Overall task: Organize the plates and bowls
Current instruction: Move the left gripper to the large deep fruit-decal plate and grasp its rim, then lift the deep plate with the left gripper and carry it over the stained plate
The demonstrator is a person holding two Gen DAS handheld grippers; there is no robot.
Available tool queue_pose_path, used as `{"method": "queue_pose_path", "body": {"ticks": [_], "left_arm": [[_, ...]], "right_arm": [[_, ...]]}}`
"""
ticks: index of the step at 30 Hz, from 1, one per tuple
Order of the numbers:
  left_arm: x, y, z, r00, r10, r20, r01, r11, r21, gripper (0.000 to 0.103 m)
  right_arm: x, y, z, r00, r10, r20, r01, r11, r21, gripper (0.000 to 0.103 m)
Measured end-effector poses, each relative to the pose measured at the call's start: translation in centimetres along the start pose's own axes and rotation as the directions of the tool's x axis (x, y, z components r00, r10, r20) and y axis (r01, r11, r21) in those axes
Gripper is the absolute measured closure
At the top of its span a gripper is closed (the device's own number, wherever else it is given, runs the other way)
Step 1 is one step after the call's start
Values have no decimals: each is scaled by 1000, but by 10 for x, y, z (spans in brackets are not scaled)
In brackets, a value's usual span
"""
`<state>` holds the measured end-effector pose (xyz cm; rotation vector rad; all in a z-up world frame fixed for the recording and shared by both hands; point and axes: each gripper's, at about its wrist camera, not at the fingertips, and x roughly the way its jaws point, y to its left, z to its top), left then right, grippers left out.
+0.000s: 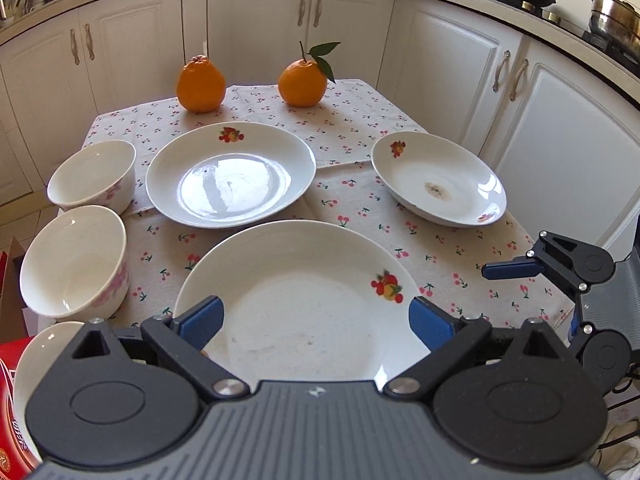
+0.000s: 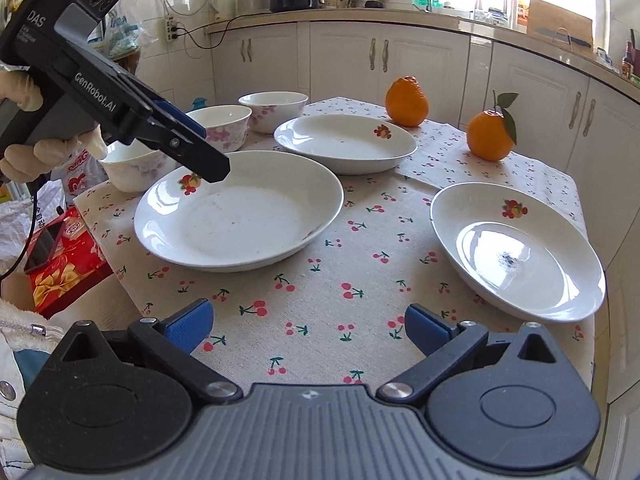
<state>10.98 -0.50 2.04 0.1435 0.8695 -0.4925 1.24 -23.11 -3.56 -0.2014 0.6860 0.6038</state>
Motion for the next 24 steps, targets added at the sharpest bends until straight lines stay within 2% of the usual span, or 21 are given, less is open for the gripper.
{"method": "queue_pose_path", "body": {"ticks": [4,8,15,24], "left_arm": [[1,7,4,998,59,6,-59,998,38,4],[9,19,9,998,56,-22,-56,998,27,4],[28,28,12,993,84,-81,-79,994,69,5],[45,45,14,988,11,-153,-7,1000,29,5]], "right_arm": [[12,0,1,999,34,-25,-34,999,-2,0],[18,4,4,998,56,-29,-57,998,-22,0],[31,10,11,996,79,-51,-82,995,-58,0],[45,13,13,994,93,-63,-97,993,-73,0]]}}
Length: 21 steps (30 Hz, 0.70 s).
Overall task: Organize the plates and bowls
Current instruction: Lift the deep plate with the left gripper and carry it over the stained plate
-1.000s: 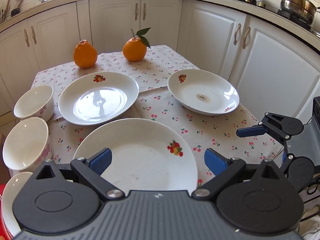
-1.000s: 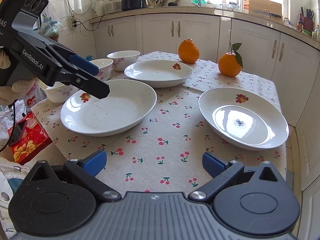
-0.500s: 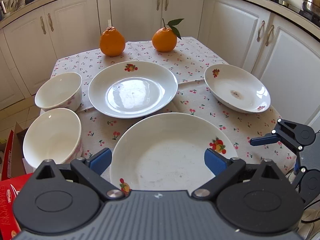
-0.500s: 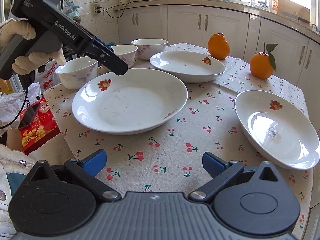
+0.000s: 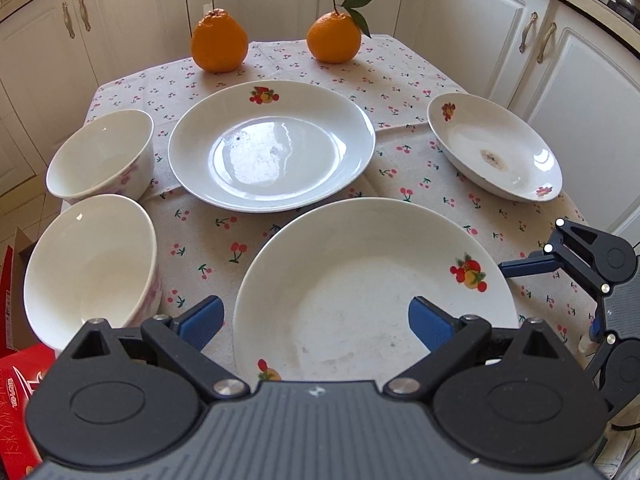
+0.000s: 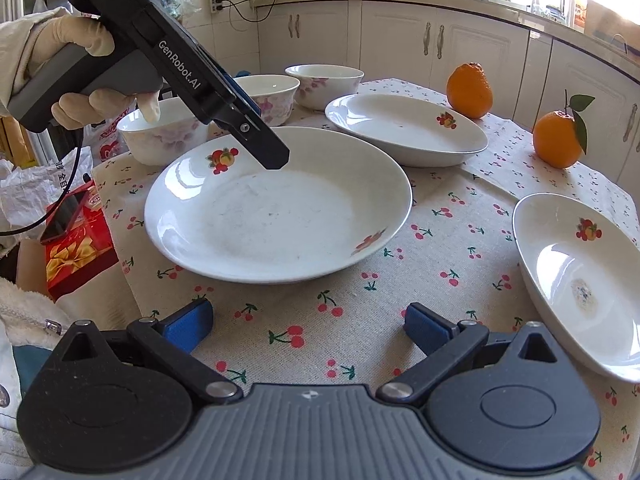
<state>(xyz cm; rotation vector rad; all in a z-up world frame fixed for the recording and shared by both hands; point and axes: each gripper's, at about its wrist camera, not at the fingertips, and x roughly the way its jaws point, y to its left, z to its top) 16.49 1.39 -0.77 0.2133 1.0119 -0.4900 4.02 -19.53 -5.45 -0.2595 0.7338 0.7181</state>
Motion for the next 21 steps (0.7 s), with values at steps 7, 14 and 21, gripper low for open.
{"method": "queue_pose_path", "body": {"ticks": [7,14,21], "left_arm": [[13,9,6,997,-50,-59,50,999,-7,7],[23,9,9,993,-79,-91,80,997,7,11],[27,13,9,990,-91,-109,93,996,5,15]], "right_arm": [[-1,-2,-5,999,12,38,-12,1000,-12,0],[6,5,3,999,43,24,-43,998,-40,0],[16,10,11,998,56,30,-55,997,-54,0]]}}
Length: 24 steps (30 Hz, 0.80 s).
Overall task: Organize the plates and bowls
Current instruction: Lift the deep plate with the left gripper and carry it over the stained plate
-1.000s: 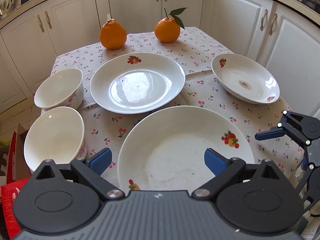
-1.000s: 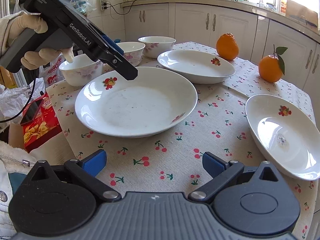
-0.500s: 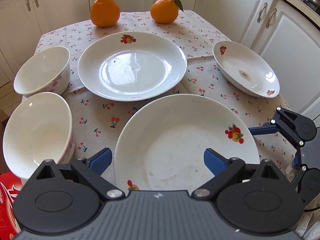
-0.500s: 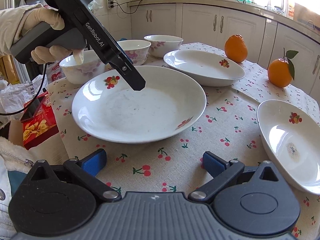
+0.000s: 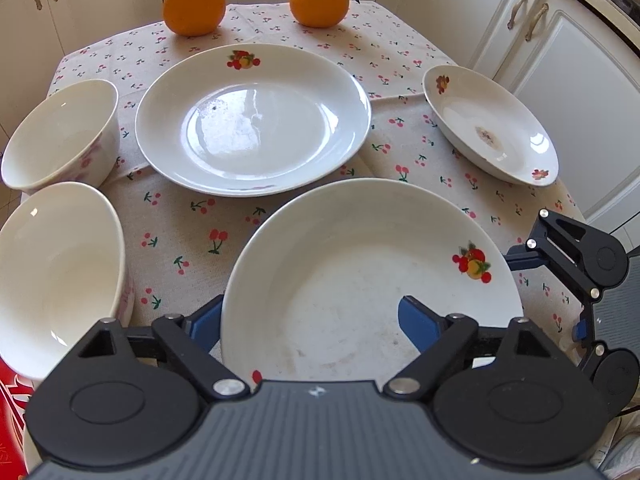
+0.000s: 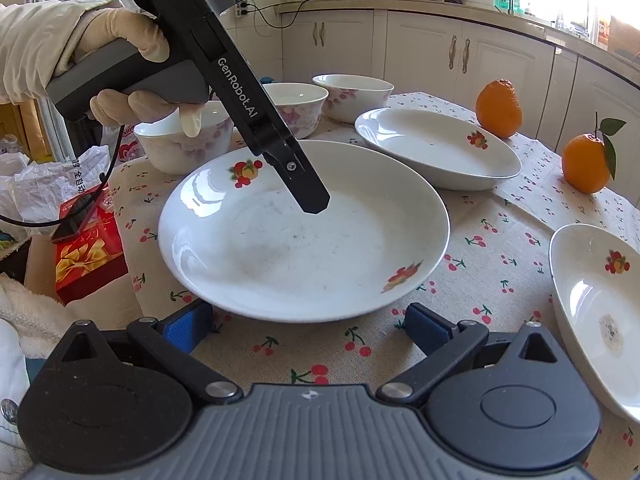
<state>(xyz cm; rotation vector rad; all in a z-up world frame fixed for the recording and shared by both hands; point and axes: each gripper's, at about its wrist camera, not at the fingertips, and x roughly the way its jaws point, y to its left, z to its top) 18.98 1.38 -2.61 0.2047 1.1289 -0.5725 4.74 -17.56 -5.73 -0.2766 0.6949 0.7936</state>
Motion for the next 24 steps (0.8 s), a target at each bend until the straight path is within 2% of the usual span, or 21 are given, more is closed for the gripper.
{"method": "queue_pose_path", "body": {"ticks": [10,15,24], "left_arm": [[9,5,7,996,-38,-75,40,999,23,16],[13,3,12,993,-30,-117,36,998,52,16],[13,3,12,992,-34,-122,39,999,37,16]], "right_arm": [[6,5,5,1000,-5,0,5,1000,-13,0],[6,5,5,1000,-4,-4,4,1000,-2,0],[7,6,9,1000,-7,-30,7,1000,3,0]]}}
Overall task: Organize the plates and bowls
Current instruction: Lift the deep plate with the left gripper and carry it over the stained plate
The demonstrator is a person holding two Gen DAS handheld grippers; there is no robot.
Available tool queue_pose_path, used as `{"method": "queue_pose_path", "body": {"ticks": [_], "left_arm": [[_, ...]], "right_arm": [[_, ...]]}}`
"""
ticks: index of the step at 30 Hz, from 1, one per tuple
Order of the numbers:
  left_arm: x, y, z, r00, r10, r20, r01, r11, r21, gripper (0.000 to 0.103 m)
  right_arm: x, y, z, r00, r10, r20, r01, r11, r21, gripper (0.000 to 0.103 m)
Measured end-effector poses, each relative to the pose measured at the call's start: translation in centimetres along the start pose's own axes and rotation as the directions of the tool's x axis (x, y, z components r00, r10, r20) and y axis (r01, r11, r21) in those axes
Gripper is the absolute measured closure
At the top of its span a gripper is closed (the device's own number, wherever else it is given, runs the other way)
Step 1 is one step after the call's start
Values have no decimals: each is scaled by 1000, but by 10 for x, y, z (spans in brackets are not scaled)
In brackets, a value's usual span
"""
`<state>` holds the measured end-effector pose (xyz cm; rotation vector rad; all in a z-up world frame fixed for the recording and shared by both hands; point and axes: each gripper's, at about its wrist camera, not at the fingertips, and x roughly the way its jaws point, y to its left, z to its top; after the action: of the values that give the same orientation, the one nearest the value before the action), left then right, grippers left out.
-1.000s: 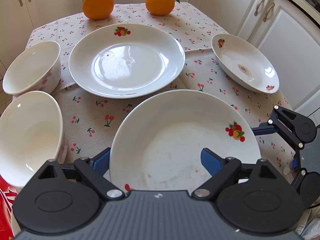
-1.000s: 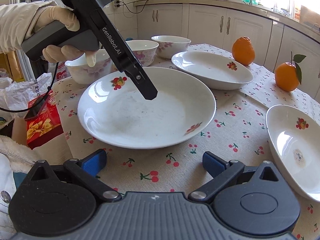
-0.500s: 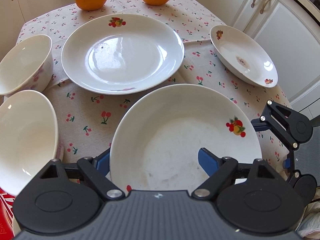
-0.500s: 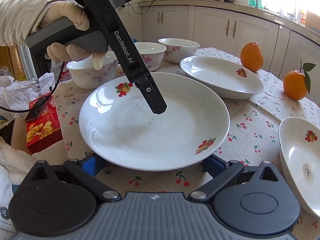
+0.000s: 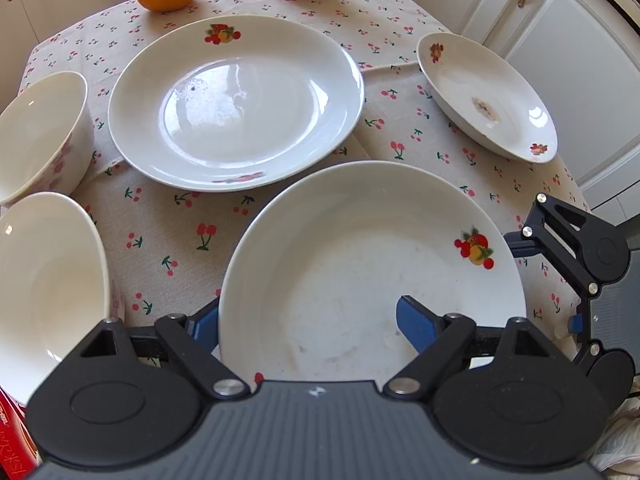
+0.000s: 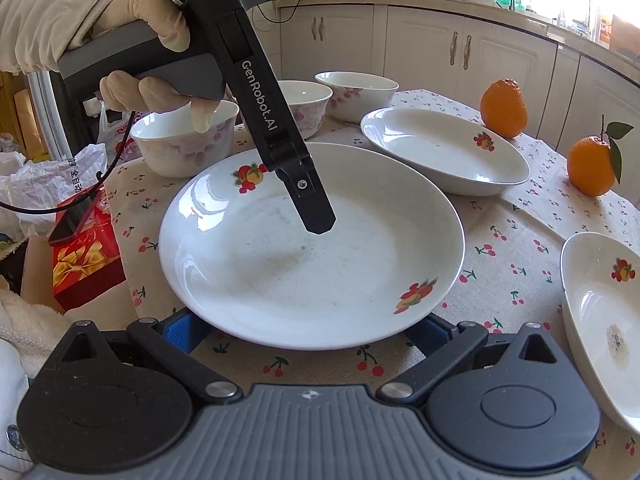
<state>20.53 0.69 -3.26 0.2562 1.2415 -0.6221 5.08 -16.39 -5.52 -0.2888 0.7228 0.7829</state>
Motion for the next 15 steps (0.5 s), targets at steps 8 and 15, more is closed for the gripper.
{"method": "queue_pose_path", "body": {"ticks": [8,15], "left_arm": [[-5,-2,-2,1000,-14,10,15,1000,-4,17],[-11,-9,3,999,-18,27,18,1000,1,17]], "right_arm": [[-3,-2,2,1000,8,-28,-9,1000,-11,0],[-14,-9,4,1000,22,-11,-22,1000,4,0]]}}
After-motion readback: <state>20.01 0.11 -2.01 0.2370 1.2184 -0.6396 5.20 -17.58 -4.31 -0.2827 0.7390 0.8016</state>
